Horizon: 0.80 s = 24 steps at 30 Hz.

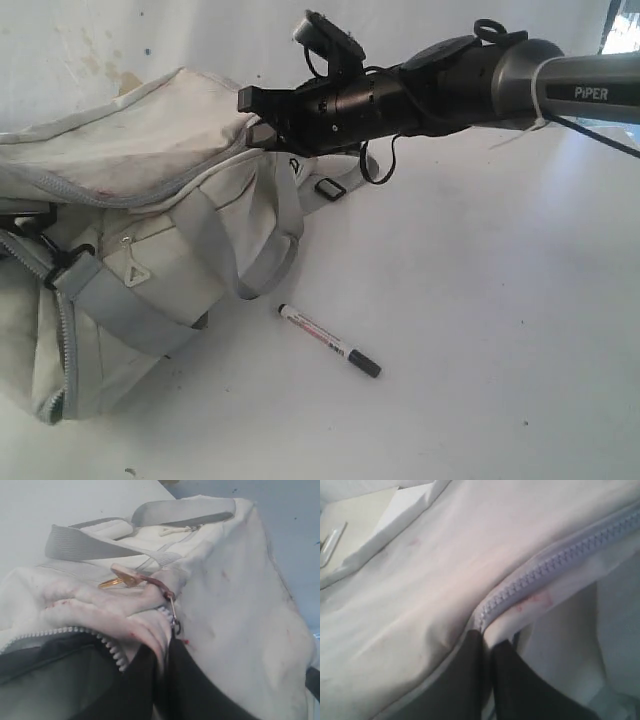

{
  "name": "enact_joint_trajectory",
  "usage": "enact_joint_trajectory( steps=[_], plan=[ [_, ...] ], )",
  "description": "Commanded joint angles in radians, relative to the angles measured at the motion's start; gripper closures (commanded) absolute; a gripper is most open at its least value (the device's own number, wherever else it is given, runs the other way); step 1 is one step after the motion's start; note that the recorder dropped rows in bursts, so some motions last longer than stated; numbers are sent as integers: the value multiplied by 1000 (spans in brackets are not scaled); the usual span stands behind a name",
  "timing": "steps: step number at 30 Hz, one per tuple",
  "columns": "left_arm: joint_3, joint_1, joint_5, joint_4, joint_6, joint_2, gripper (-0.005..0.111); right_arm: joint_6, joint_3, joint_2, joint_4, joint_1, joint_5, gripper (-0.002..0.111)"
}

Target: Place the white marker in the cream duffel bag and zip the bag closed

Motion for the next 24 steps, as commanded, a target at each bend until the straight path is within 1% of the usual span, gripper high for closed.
enact_joint_trajectory(
  steps=[1,6,9,14,16,18,20,24],
  plan=[
    [103,4,-29,-13,-8,-97,107,-77,-20,16,-57,-20,-83,108],
    [226,4,-3,-16,5,-131,107,-77,-20,60,-57,-20,-84,108],
    [280,4,-40,-13,34,-131,107,-77,-20,72,-74,-20,-63,108],
    [302,4,-69,-17,83,-131,107,-77,-20,68,-120,-20,-13,108],
    [302,4,-67,-48,117,-131,104,-77,-20,65,-124,-20,11,107],
    [302,4,-58,-78,166,-131,94,-77,-20,62,-133,-20,37,99],
    [302,4,-52,-99,193,-131,80,-77,-20,60,-133,-20,68,85],
    [302,4,-54,-109,198,-131,46,-73,-20,54,-131,-20,118,56]
  ],
)
